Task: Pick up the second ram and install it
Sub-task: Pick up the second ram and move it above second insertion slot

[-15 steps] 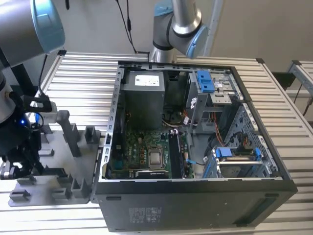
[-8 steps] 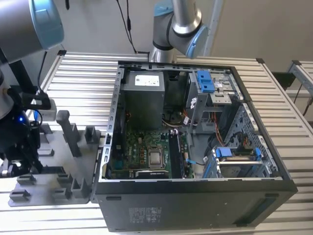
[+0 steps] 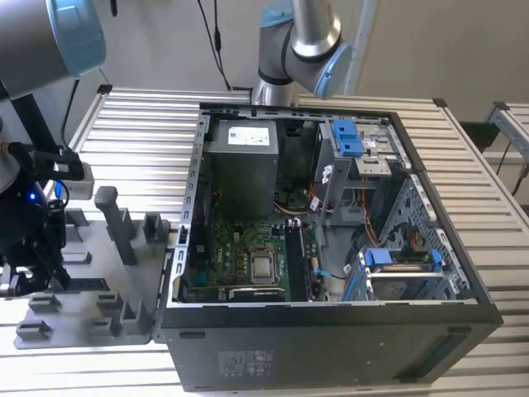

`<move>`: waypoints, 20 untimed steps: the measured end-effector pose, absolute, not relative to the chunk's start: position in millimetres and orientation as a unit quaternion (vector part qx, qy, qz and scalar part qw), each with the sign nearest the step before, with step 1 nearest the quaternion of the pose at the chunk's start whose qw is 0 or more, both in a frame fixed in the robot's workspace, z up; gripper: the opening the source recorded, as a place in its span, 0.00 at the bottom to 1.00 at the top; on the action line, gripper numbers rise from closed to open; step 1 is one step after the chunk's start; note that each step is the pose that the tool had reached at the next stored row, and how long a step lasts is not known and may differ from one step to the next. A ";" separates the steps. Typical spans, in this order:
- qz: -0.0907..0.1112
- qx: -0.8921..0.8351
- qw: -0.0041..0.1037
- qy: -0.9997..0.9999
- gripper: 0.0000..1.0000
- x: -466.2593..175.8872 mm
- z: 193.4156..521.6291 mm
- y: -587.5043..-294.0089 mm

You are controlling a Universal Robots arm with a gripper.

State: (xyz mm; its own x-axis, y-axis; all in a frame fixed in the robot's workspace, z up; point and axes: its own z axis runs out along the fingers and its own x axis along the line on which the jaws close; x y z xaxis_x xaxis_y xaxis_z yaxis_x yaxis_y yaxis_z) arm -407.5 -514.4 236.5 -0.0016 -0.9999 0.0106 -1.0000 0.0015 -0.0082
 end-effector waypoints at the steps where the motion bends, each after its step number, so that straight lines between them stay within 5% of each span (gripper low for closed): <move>1: 0.007 0.707 0.001 -0.708 0.14 -407.4 237.6 -514.4; 20: 0.007 0.707 0.001 -0.708 0.14 -407.5 260.4 -514.4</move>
State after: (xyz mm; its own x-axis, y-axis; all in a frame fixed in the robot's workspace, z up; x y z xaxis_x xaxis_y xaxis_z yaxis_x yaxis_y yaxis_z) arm -407.5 -514.4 260.4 -0.0015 -0.9999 0.0106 -1.0000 0.0014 -0.0082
